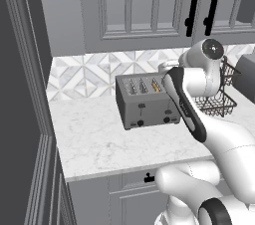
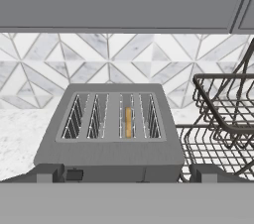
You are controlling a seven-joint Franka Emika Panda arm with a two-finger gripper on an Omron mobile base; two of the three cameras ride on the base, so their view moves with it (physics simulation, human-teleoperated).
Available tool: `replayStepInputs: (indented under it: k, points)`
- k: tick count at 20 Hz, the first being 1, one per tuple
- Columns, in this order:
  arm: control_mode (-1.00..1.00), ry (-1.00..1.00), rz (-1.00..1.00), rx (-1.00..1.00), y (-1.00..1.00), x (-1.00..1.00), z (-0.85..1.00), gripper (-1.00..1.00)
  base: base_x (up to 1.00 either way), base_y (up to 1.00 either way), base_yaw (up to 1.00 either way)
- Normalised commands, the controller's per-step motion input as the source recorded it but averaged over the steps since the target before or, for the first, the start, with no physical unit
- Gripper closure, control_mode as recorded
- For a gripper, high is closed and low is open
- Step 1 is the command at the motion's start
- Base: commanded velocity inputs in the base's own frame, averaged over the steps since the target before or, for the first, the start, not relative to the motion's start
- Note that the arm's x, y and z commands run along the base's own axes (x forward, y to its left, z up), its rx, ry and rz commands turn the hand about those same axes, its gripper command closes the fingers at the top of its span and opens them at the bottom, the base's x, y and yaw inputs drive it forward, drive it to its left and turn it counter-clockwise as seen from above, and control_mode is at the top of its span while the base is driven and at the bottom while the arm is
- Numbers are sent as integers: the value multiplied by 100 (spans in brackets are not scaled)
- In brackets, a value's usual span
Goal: Start the toaster. Once the lever pops up, take the bread to the plate on the dining counter.
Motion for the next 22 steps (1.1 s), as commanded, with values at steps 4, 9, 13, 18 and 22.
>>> replayStepInputs:
  k: [4,9,13,18,22]
  points:
    - [-100,0,0,0,0,0,0,-100,0,0,0]
    - [-100,0,0,0,0,0,0,-100,0,0,0]
    - [-100,0,0,0,0,0,0,-100,0,0,0]
    - [-100,0,0,0,0,0,0,-100,0,0,0]
    - [-100,0,0,0,0,0,0,-100,0,0,0]
